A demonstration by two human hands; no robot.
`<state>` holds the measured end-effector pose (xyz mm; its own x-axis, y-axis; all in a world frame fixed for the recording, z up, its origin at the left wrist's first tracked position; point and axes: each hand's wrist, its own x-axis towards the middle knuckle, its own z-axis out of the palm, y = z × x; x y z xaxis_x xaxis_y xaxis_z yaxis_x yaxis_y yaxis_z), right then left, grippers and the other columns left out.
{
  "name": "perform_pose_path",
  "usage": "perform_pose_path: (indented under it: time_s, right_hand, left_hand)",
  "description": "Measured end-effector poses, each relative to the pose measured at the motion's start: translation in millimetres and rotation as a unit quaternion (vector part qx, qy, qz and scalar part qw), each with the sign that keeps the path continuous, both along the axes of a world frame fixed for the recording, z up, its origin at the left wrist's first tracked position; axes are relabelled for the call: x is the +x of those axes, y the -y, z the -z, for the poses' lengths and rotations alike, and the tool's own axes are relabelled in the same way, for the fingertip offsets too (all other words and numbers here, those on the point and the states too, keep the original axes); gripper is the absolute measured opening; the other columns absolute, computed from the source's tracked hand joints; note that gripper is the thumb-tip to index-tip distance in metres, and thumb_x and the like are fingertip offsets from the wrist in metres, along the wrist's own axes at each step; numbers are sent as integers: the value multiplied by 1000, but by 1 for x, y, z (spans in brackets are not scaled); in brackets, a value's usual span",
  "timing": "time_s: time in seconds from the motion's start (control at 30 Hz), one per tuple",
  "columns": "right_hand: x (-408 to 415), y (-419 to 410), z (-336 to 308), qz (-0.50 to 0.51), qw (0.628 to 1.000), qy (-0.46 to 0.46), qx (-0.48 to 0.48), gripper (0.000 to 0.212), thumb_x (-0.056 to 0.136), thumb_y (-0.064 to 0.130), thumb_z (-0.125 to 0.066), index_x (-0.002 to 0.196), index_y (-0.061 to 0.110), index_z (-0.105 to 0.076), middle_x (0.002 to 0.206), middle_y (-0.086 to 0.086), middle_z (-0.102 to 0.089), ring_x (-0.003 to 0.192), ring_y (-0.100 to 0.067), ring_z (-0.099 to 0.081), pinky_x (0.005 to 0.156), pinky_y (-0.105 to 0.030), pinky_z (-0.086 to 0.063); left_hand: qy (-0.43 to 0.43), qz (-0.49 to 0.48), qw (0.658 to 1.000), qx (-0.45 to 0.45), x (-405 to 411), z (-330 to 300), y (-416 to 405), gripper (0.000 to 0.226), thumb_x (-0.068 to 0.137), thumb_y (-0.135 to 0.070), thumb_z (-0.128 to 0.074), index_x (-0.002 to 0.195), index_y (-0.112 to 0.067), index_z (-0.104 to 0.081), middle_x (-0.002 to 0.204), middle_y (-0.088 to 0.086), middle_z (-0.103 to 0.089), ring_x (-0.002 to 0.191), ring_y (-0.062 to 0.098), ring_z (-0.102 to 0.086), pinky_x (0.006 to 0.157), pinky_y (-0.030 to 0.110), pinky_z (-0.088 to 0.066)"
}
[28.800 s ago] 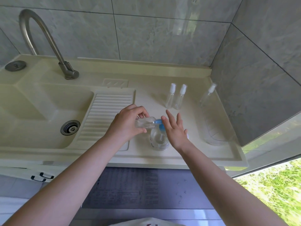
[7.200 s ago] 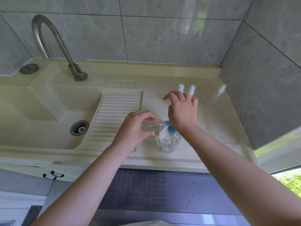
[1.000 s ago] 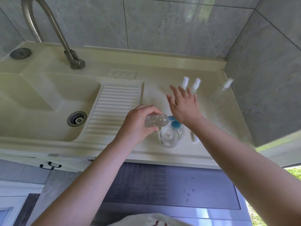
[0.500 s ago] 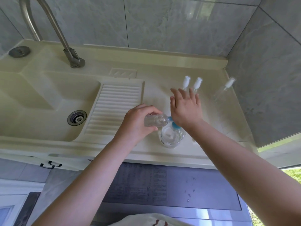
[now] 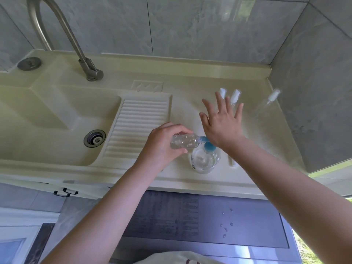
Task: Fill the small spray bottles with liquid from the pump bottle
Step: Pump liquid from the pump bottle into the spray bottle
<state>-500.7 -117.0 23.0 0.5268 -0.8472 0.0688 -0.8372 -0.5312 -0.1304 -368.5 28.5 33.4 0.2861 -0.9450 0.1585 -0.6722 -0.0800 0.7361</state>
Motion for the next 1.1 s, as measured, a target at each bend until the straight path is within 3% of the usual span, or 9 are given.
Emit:
perform_pose_path:
  time_s: [0.1, 0.27, 0.5, 0.77, 0.97, 1.1]
  right_hand:
    - [1, 1, -4, 0, 1000, 21, -6, 52, 105, 45, -25, 155, 32, -23, 167, -7, -5, 153, -34, 1, 118, -62, 4]
    - [2, -4, 7, 17, 999, 28, 42, 50, 106, 38, -27, 155, 31, -26, 166, -6, -13, 153, -35, 3, 120, -58, 4]
    - [-3, -4, -3, -7, 995, 100, -19, 53, 105, 32, -37, 156, 28, -24, 164, -7, -20, 153, -33, -8, 121, -55, -5]
    - [0, -4, -6, -1, 995, 97, -23, 55, 105, 26, -38, 157, 29, -20, 166, -4, -15, 154, -30, -4, 122, -56, -4]
    - [0, -9, 10, -11, 994, 106, -4, 47, 105, 23, -31, 152, 30, -32, 163, -2, -25, 153, -29, -10, 121, -56, -7]
    - [-3, -5, 4, -24, 989, 147, -19, 44, 105, 24, -36, 149, 26, -39, 158, 1, -34, 153, -24, -14, 121, -54, -5]
  left_hand:
    - [-10, -4, 1000, 3, 0, -1, -1, 49, 64, -8, -88, 105, -29, -73, 96, -18, -63, 93, -1, -60, 83, 3, -39]
    - [-4, 1, 1000, 8, -1, 0, 0, 49, 65, -9, -88, 106, -31, -73, 98, -14, -63, 93, 0, -60, 84, 7, -41]
    - [-15, -2, 1000, 5, 1, 0, 1, 50, 64, -7, -88, 105, -33, -73, 98, -13, -64, 93, 0, -60, 82, 3, -38]
    - [-16, 8, 1000, 3, 1, -1, 2, 51, 64, -6, -88, 105, -33, -73, 99, -13, -65, 93, 0, -61, 85, 6, -41]
    - [3, 5, 1000, 11, 1, -1, 4, 50, 65, -7, -87, 106, -33, -73, 96, -16, -63, 93, 2, -61, 85, 10, -41]
    - [-2, 10, 1000, 10, 1, -2, 3, 50, 64, -6, -87, 106, -30, -74, 95, -15, -62, 89, -3, -59, 80, 2, -36]
